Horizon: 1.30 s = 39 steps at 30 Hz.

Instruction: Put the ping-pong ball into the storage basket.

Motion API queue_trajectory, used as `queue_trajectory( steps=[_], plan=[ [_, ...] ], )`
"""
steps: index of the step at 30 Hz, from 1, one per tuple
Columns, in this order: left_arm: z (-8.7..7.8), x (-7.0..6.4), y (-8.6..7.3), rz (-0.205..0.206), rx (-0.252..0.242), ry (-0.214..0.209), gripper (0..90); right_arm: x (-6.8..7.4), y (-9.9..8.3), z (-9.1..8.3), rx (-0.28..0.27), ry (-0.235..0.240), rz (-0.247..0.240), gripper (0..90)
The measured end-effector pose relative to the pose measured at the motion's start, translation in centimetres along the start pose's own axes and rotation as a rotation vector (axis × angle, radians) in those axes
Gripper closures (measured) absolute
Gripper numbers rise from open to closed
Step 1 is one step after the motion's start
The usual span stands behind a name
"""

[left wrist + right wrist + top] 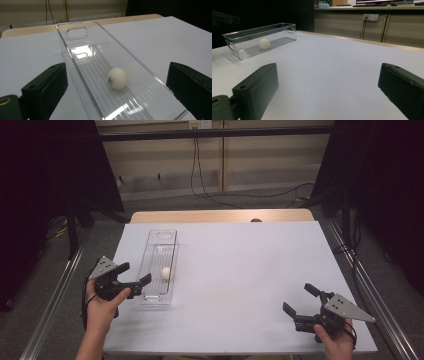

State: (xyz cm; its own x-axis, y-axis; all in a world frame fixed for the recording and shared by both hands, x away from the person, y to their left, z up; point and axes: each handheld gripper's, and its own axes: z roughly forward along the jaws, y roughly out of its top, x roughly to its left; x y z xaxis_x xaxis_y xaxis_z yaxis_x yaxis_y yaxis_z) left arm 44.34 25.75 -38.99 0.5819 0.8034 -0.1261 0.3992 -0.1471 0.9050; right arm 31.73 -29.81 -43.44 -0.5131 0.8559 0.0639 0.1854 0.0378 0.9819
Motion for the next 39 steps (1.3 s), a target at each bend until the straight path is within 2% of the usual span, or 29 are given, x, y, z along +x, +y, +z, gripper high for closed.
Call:
queue_trajectory(
  steps=[14,16,17,26,27,29,33,34,39],
  plan=[
    [-0.5,-0.1,-1.1,0.004,-0.014,0.000,3.8,0.0,0.0,0.0,0.000,-0.001,0.000,2.4],
    [-0.6,-0.2,-1.3,0.004,-0.011,0.010,3.8,0.0,0.0,0.0,0.002,0.000,0.002,2.4],
    [-0.6,-0.1,-1.4,0.006,-0.013,0.001,3.8,0.0,0.0,0.0,0.002,0.001,0.003,2.4],
    [-1.0,0.0,-2.1,0.009,-0.007,0.017,3.8,0.0,0.0,0.0,0.001,0.000,0.002,2.4],
    [-1.0,0.0,-2.1,0.010,-0.012,0.005,3.8,0.1,0.0,0.0,0.001,0.002,0.005,2.4],
    [-1.1,0.0,-2.2,0.012,-0.008,0.016,3.8,0.1,0.0,0.0,0.001,0.003,0.005,2.4],
    [-1.2,-0.1,-2.3,0.015,-0.013,0.005,3.8,0.0,0.0,0.0,-0.001,0.000,0.000,2.4],
    [-1.2,-0.1,-2.4,0.016,-0.011,0.016,3.8,0.1,0.0,0.0,-0.001,0.000,0.006,2.4],
    [-1.4,-0.1,-2.7,0.014,-0.019,0.017,3.8,0.0,0.0,0.0,-0.001,0.000,0.001,2.4]
  ],
)
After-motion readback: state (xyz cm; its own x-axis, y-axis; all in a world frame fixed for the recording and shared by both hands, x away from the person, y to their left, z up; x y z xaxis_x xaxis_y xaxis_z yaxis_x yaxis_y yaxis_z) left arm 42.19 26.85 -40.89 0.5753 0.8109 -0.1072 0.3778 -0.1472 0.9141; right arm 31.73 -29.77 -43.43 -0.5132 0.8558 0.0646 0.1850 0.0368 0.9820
